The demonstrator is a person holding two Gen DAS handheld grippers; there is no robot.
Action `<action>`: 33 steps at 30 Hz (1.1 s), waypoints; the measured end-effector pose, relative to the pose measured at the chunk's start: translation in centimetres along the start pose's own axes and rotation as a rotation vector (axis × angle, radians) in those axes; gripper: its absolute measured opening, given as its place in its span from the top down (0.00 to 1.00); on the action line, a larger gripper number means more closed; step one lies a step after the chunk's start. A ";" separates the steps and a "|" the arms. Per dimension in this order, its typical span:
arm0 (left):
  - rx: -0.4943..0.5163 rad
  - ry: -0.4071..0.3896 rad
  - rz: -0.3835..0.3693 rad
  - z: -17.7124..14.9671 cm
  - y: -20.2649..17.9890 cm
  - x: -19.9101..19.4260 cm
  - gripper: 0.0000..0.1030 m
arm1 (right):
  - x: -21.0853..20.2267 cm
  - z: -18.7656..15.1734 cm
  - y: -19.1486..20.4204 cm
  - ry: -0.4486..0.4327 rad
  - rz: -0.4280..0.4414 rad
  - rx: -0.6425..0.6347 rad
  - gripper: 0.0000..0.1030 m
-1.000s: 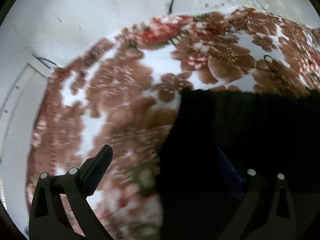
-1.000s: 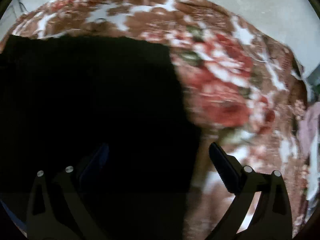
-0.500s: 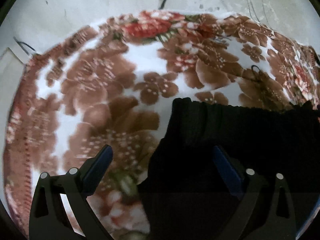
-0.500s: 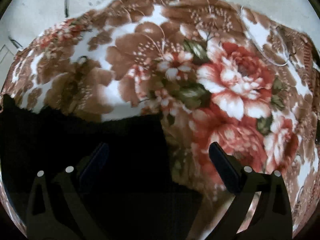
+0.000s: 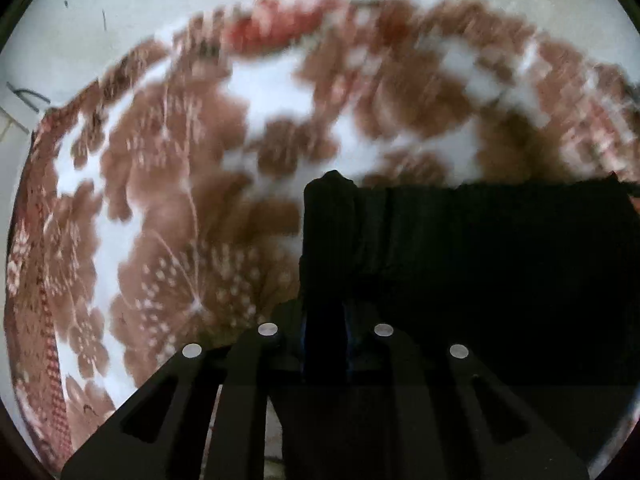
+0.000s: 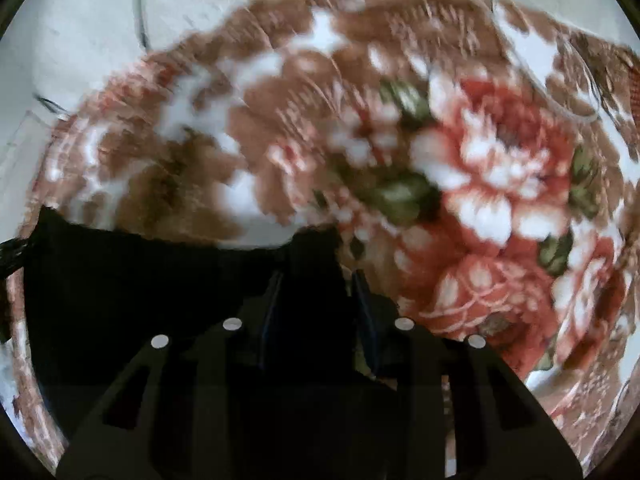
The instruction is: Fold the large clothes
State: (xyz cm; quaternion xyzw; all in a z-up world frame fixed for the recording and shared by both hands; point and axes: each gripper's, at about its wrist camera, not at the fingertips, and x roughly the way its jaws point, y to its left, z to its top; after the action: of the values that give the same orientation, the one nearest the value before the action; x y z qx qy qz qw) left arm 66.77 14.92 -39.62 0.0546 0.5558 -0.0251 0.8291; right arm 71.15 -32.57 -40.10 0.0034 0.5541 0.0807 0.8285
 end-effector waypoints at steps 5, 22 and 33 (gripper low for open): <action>0.010 -0.014 0.069 -0.5 -1.2 0.4 0.55 | -0.6 -0.7 -1.6 -0.048 -0.025 0.037 0.30; -0.061 -0.175 0.076 -11.7 -11.0 -9.5 0.05 | -7.2 -13.7 13.4 -0.146 -0.041 -0.142 0.05; -0.134 -0.162 0.131 -14.5 -8.5 -7.9 0.04 | -5.9 -15.4 8.3 -0.124 -0.140 -0.178 0.05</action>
State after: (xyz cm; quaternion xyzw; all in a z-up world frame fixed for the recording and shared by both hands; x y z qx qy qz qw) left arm 49.55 8.00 -38.28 0.0332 0.4827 0.0620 0.8730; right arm 53.71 -26.48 -39.81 -0.1039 0.4914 0.0712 0.8618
